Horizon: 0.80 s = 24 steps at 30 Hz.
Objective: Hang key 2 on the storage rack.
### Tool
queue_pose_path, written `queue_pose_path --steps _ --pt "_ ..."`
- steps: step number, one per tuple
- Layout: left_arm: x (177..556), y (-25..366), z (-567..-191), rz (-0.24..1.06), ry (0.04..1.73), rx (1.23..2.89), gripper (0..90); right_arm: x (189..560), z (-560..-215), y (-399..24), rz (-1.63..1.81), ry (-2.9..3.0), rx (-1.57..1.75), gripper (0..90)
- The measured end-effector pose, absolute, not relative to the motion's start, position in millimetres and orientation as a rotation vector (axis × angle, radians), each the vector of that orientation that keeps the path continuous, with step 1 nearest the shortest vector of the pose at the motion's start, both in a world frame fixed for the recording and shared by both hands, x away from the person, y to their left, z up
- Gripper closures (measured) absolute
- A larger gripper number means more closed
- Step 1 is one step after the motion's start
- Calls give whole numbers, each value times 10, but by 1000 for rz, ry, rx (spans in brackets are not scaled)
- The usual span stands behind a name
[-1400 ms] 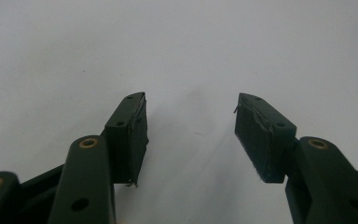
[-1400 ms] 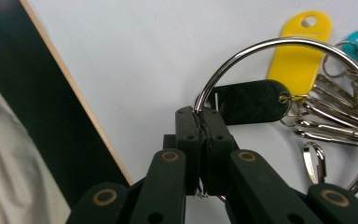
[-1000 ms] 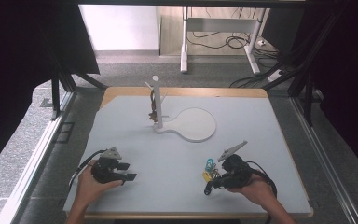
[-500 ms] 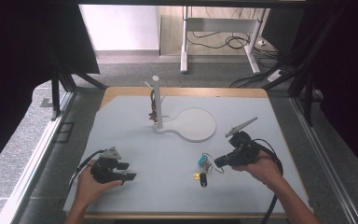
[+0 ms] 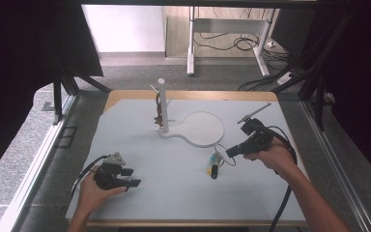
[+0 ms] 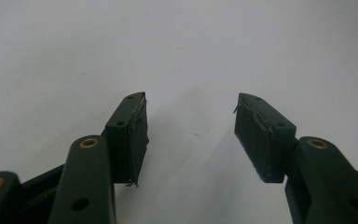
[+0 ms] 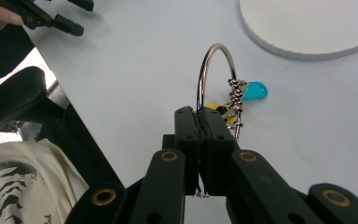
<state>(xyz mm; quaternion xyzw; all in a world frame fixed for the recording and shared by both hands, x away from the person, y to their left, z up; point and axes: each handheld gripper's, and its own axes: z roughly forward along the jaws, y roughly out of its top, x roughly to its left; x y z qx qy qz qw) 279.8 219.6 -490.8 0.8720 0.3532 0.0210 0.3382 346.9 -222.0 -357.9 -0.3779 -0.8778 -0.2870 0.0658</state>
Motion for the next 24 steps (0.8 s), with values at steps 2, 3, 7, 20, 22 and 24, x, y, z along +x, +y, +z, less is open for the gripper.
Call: queue_pose_path --steps 2,3,7,20,22,24 --pt "2793 2202 -4904 57 923 2265 446 3478 -3523 -2203 -872 -2668 -1140 870" --pt "2795 2208 -4902 59 920 2267 446 3482 -3498 -2194 -880 -2675 -1139 870" --pt "2787 2208 -4900 58 924 2257 446 3510 -3421 -2166 -884 -2686 -1136 871" --pt "2780 2223 -4885 46 915 2250 446 3684 -3233 -2146 -899 -2690 -1144 870" --pt "2783 2225 -4885 51 918 2256 446 3709 -3201 -2139 -906 -2690 -1146 870" --pt "2782 2224 -4882 52 917 2250 446 3732 -3174 -2127 -906 -2689 -1146 870"
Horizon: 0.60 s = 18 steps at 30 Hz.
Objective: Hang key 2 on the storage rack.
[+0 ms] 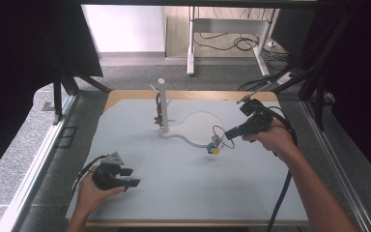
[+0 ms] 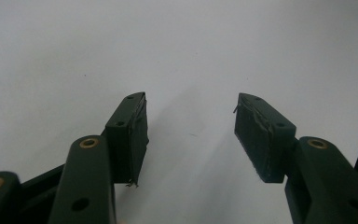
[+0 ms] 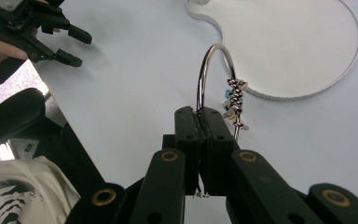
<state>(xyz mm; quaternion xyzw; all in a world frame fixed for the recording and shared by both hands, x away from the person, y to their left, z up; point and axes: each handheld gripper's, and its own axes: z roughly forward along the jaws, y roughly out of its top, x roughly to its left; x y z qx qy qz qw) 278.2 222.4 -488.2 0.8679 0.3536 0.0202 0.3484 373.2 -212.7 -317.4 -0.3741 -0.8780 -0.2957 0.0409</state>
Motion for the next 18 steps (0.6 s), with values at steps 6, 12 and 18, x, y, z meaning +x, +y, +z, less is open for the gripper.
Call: queue_pose_path --steps 6,12,18 --pt "2775 2221 -4881 50 920 2250 446 3788 -3129 -2079 -898 -2688 -1127 870" --pt "2773 2226 -4879 54 915 2251 448 3864 -3105 -2029 -889 -2688 -1126 870" --pt "2769 2218 -4883 48 916 2253 448 3966 -3070 -1963 -916 -2670 -1137 870"
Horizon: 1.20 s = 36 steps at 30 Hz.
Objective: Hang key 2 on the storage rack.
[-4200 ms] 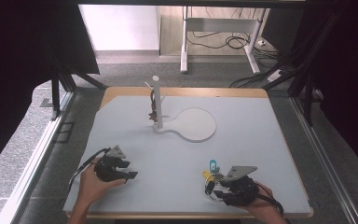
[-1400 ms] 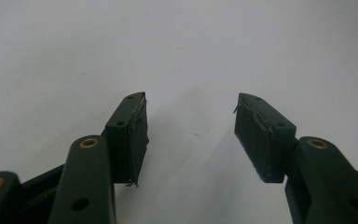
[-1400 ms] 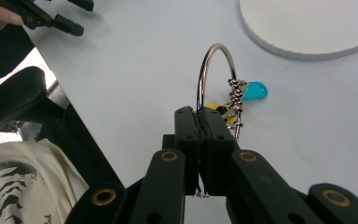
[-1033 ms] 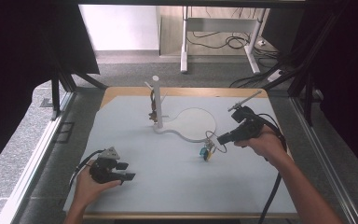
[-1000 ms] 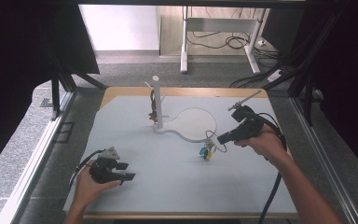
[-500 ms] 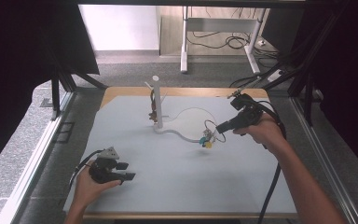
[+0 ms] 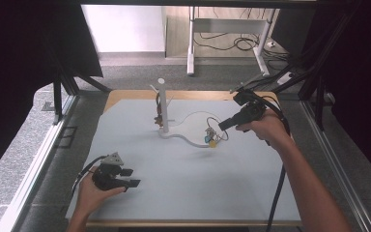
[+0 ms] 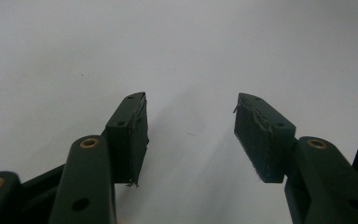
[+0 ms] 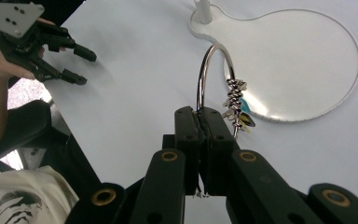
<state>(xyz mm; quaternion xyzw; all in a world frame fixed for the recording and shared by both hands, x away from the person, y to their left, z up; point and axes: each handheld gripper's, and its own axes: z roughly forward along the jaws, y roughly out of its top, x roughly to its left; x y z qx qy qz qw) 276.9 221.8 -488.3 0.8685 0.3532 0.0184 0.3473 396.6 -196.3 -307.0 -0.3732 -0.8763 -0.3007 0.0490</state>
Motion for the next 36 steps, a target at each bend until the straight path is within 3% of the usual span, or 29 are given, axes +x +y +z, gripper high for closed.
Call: queue_pose_path --steps 36 --pt "2755 2222 -4879 29 910 2254 441 4458 -3001 -1750 -895 -2625 -1249 870"
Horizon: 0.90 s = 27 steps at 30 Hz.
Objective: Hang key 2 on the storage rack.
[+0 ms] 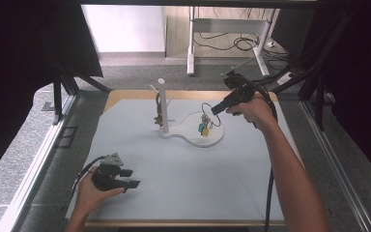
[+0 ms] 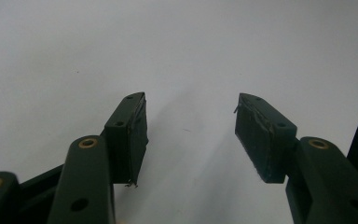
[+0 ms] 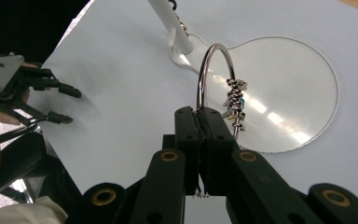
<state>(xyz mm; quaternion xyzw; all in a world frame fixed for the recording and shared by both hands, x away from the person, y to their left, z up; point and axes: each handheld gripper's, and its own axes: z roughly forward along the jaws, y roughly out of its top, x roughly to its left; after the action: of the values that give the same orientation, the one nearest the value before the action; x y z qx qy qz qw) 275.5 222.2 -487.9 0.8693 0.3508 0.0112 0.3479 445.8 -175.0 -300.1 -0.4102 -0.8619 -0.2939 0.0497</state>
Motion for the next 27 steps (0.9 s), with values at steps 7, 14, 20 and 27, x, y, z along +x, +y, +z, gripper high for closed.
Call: queue_pose_path --steps 7,14,20,27 --pt "2755 2238 -4867 31 901 2258 438 4576 -2978 -1674 -885 -2617 -1267 870" --pt "2752 2244 -4863 33 902 2254 437 4669 -2981 -1589 -883 -2613 -1281 870" --pt "2752 2249 -4859 32 902 2251 437 4736 -2978 -1526 -887 -2612 -1297 870" --pt "2742 2251 -4852 33 901 2251 437 4796 -2959 -1493 -886 -2614 -1315 870"
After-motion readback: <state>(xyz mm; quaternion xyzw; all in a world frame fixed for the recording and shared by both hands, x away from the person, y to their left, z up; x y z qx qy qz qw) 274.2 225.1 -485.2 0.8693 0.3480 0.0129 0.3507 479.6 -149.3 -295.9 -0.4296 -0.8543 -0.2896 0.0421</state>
